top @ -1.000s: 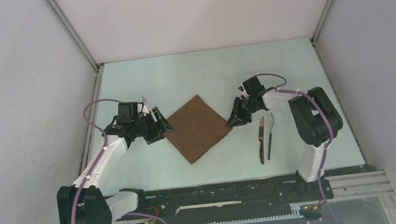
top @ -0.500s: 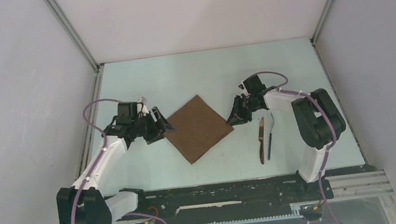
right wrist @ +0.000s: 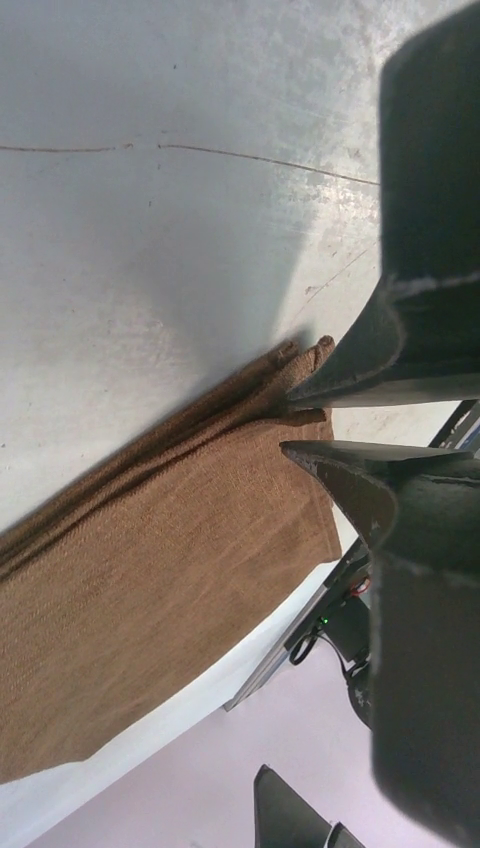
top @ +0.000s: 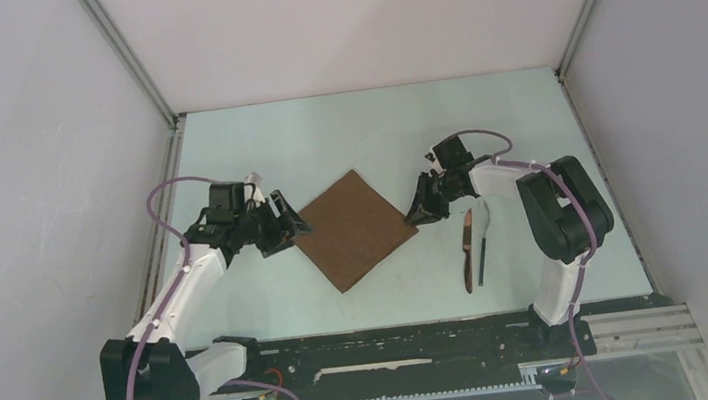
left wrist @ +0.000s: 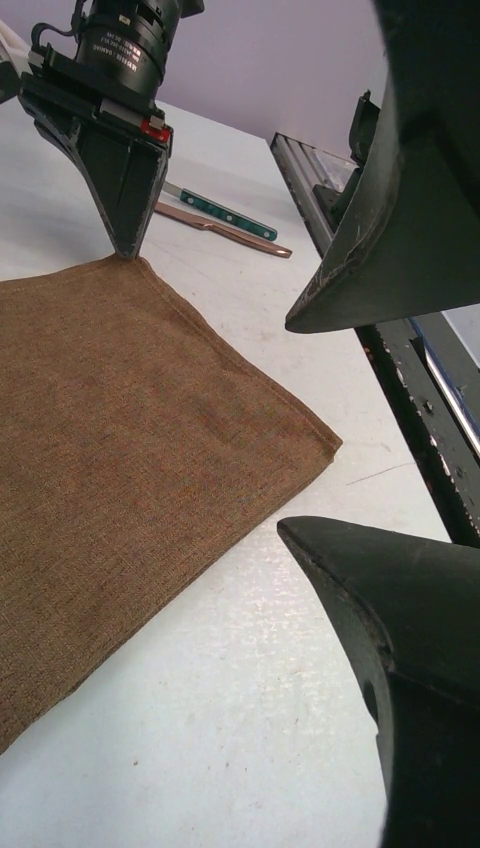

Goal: Fold the napkin into a case and place the utensils inside
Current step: Pick up the top corner of the square-folded napkin from the center of the board.

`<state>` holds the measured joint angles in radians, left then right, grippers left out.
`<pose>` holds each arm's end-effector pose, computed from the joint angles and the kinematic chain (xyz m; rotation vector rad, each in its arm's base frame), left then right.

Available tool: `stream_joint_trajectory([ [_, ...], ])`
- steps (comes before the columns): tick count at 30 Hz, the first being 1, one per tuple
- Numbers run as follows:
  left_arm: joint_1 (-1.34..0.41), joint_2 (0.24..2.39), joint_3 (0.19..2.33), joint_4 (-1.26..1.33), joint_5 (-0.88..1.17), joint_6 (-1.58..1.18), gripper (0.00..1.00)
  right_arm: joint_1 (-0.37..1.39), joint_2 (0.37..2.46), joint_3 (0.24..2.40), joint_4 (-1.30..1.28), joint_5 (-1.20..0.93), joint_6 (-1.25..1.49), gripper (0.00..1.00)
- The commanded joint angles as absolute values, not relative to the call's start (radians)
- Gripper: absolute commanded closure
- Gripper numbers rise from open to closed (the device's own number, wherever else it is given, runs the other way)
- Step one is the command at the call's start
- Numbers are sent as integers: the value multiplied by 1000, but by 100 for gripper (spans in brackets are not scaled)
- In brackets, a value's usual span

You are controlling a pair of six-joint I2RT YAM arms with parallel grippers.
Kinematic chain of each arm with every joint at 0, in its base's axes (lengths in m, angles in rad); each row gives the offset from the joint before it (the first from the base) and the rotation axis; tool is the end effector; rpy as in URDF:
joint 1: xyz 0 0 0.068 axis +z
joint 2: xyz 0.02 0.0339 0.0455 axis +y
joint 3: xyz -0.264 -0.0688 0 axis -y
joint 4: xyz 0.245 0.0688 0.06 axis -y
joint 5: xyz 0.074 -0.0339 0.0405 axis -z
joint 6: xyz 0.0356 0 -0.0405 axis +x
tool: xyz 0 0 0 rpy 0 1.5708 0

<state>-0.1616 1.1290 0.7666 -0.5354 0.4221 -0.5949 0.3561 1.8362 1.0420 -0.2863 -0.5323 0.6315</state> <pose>0.2186 -0.0504 0.2381 -0.3606 2.5248 -0.8349 0.3246 0.1400 0.1432 0.1945 2.7905 1.0008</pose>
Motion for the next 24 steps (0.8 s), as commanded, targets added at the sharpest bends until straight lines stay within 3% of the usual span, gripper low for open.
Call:
stream_joint_trajectory([
  [1, -166, 1097, 771, -529, 433, -606, 27, 368, 1849, 1058, -260, -528, 617, 78],
  [4, -165, 1097, 773, -529, 433, -606, 27, 373, 1844, 1058, -258, -516, 615, 83],
  [8, -165, 1096, 773, -530, 422, -608, 27, 395, 1829, 1066, -262, -501, 595, 100],
  [14, -157, 1087, 770, -524, 344, -624, 27, 511, 1857, 1162, -270, -459, 539, 100],
  [24, -122, 1058, 732, -501, 365, -655, 27, 659, 2086, 1422, -245, -511, 547, 100],
])
